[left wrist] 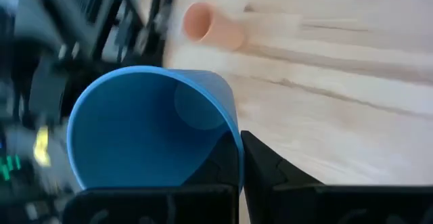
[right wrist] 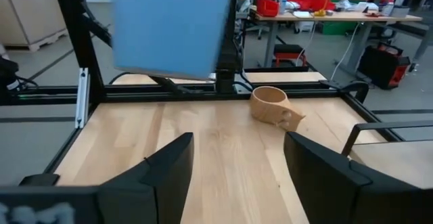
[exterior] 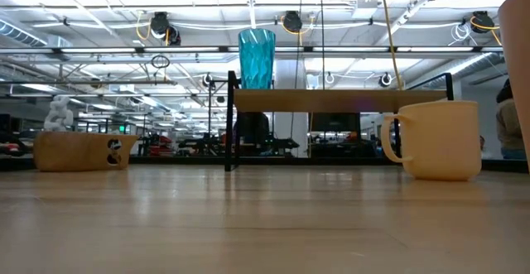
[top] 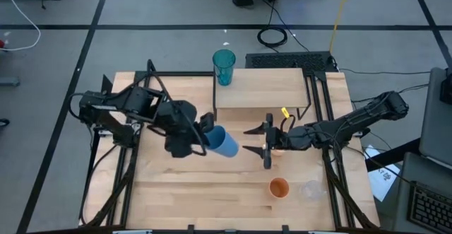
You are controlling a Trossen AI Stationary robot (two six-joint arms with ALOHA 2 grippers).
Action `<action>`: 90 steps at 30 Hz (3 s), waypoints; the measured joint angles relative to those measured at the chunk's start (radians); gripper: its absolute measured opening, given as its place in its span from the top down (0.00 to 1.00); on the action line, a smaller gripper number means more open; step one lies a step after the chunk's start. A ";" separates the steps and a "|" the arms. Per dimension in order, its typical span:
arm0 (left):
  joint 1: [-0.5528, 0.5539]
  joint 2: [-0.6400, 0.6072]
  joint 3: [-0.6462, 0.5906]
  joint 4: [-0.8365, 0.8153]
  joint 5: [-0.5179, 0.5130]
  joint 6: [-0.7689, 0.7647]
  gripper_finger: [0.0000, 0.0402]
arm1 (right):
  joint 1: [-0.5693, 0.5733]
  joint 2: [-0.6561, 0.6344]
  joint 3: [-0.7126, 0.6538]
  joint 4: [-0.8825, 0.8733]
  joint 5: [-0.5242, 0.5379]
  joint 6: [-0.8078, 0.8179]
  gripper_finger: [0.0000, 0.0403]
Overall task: Stack small to large cups/mugs on shelf
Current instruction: Put the light blue cup on the shelf
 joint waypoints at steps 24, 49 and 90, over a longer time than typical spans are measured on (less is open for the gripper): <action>0.001 0.008 0.000 0.004 -0.134 -0.016 1.00 | 0.008 0.000 0.000 0.047 -0.001 -0.011 0.40; 0.065 0.160 -0.001 0.021 -0.228 -0.820 0.99 | -0.033 0.003 0.069 0.036 0.159 -0.114 0.03; 0.056 0.152 -0.001 0.109 -0.163 -0.579 0.98 | -0.150 0.074 0.068 0.047 -0.133 -0.045 0.22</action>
